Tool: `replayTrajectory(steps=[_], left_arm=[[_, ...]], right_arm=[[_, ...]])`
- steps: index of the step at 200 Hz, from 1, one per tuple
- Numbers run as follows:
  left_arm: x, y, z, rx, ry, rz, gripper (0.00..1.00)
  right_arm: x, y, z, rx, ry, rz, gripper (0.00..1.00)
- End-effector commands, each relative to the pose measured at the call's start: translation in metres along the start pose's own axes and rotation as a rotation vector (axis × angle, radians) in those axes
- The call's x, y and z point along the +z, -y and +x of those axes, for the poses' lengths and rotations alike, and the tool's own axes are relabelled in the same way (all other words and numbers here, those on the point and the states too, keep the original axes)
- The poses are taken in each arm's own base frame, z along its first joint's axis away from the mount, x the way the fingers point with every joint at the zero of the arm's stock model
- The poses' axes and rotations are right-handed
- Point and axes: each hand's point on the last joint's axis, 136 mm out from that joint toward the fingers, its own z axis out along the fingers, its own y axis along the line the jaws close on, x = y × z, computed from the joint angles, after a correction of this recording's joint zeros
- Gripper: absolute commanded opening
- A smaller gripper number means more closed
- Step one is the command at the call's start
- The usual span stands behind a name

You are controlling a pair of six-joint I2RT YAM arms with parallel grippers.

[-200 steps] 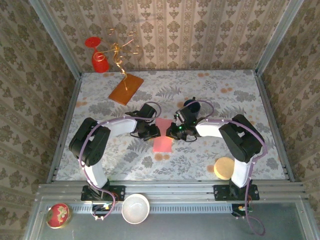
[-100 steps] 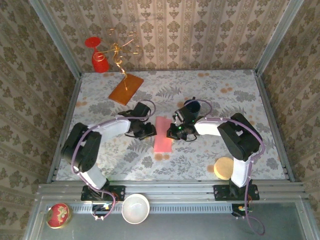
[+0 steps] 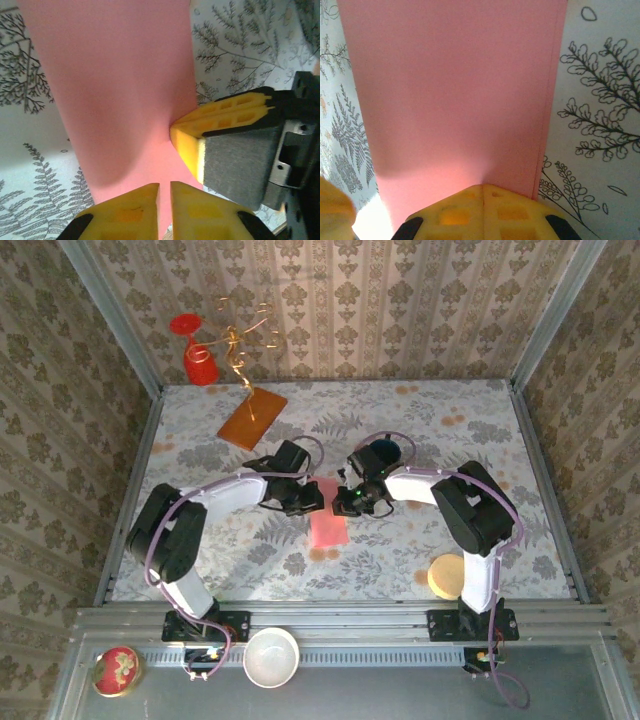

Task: Fold a paper plane with a square sheet of paper (pick it up from the middle)
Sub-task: First fold the square sheet of paper in half at the center of the table.

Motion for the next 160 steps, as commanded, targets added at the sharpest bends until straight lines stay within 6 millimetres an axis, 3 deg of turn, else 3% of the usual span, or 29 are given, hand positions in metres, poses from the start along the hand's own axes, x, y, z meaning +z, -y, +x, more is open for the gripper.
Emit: replayTrajectory(steps=[1,85,160], left_arm=[[0.002,0.016,0.0,0.0,-0.029,0.042,0.12],[0.025,0.013,0.006,-0.028,-0.107,0.08,0.02],[0.031,-0.034,0.022,-0.046,-0.148,0.068,0.0]], right_arm=[[0.02,0.056,0.057,0.103,-0.197,0.183,0.07],[0.019,0.06,0.059,0.147,-0.197,0.215,0.05],[0.016,0.075,0.068,0.175,-0.223,0.296,0.04]])
